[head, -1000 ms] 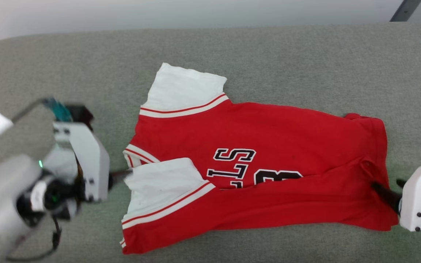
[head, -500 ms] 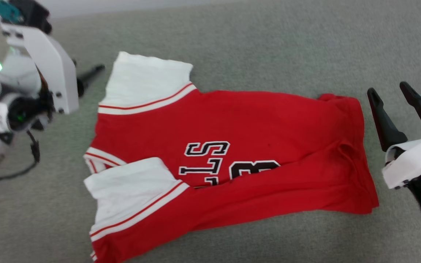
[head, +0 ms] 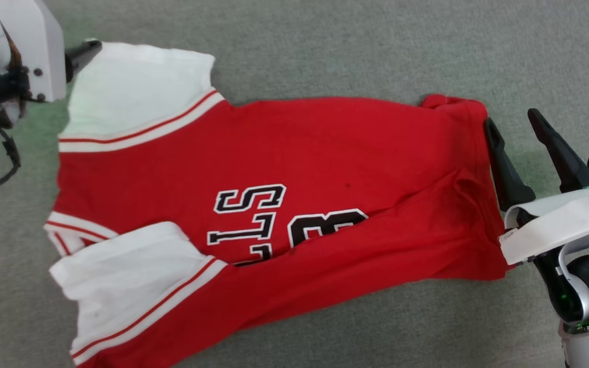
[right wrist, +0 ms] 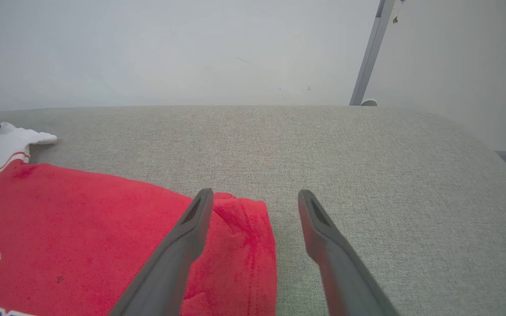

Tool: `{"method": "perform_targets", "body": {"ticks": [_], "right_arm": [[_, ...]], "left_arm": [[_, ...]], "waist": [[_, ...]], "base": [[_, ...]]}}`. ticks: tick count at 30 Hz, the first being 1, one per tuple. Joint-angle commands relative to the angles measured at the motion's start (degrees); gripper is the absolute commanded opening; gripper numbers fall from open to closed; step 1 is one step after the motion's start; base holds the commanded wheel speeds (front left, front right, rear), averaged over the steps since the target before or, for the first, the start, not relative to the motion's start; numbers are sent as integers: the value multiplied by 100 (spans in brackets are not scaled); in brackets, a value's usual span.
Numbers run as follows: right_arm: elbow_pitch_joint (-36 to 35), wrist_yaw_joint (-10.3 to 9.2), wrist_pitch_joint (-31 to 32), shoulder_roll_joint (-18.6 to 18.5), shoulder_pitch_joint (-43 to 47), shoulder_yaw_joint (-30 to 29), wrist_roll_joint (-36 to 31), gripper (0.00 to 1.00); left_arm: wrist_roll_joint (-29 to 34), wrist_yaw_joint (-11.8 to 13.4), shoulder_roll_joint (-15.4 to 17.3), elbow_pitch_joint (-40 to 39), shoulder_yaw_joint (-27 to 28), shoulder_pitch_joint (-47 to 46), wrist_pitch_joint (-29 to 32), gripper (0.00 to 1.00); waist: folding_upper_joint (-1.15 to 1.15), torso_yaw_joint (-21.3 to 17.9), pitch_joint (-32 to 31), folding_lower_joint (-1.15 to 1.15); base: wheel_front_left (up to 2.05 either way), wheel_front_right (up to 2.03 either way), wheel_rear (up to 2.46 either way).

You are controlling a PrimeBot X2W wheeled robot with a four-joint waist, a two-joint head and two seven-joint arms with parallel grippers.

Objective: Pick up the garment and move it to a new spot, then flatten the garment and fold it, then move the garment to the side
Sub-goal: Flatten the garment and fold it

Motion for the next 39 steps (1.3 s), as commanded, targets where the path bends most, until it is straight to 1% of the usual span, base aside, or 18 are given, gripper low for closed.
{"method": "perform_targets", "body": {"ticks": [1, 3, 7, 8, 9, 10, 13, 15, 16, 18, 20, 21, 22, 28, 33, 34, 35, 39], "right_arm": [[9, -10, -56, 18, -109, 18, 58, 100], [29, -10, -69, 53, -121, 48, 72, 100], [59, -10, 81, 127, -239, -9, 129, 100], [44, -10, 159, 159, -267, -6, 166, 100], [45, -10, 273, 183, -266, -11, 208, 100], [38, -10, 403, 182, -268, -1, 228, 100], [-42, -10, 857, 238, -372, -48, 384, 100], [-104, -10, 1210, 265, -462, -115, 477, 100], [-104, -10, 1210, 265, -462, -115, 477, 100], [-119, -10, 1626, 240, -589, -154, 476, 100], [-43, -10, 2236, 224, -956, -236, 559, 100], [-43, -10, 2236, 224, -956, -236, 559, 100], [173, -10, 2722, 146, -1167, -219, 520, 100], [988, -10, 3992, 87, -1836, -47, 651, 100], [1525, -10, 4527, 51, -2124, 165, 716, 100], [1642, -10, 4597, 29, -2185, 207, 712, 69], [1743, -10, 4647, 7, -2250, 255, 725, 0], [1995, -10, 4619, -106, -2432, 355, 741, 0]], "left_arm": [[24, -20, -59, 165, -32, -54, 78, 100], [80, -53, -91, 363, -99, -111, 164, 100], [-10, 61, -252, 913, -181, -12, 462, 100], [-66, 91, -293, 1015, -172, 19, 537, 71], [-134, 113, -342, 1109, -156, 58, 612, 14], [-185, 150, -384, 1206, -162, 92, 754, 0], [-266, 176, -498, 1315, -192, 114, 983, 0], [-228, 113, -528, 1313, -210, 64, 975, 0], [-228, 113, -528, 1313, -210, 64, 975, 0], [-247, 82, -576, 1311, -201, 27, 964, 0], [-230, 16, -641, 1289, -193, -40, 876, 0], [-230, 16, -641, 1289, -193, -40, 876, 0], [-250, -22, -692, 1283, -175, -69, 827, 0], [-270, -68, -840, 1311, -155, -125, 721, 0], [-276, -97, -924, 1338, -145, -148, 654, 0], [-275, -102, -941, 1347, -143, -157, 644, 0], [-273, -106, -958, 1352, -143, -163, 625, 0], [-278, -148, -1025, 1364, -94, -168, 410, 0]], "waist": [[0, -184, 223, 0], [0, -210, 272, 0], [0, -240, 353, 0], [0, -242, 362, 0], [0, -245, 366, 0], [0, -246, 367, 0], [0, -215, 366, 0], [0, -186, 365, 0], [0, -186, 365, 0], [0, -151, 365, 0], [0, -85, 375, 0], [0, -85, 375, 0], [0, -36, 382, 0], [0, 115, 400, 0], [0, 193, 407, 0], [0, 207, 410, 0], [0, 223, 409, 0], [0, 310, 359, 0]], "base": [[0, 0, 0], [0, 0, 0], [0, 0, 0], [0, 0, 0], [0, 0, 0], [0, 0, 0], [0, 0, 0], [0, 0, 0], [0, 0, 0], [0, 0, 0], [0, 0, 0], [0, 0, 0], [0, 0, 0], [0, 0, 0], [0, 0, 0], [0, 0, 0], [0, 0, 0], [0, 0, 0]]}}
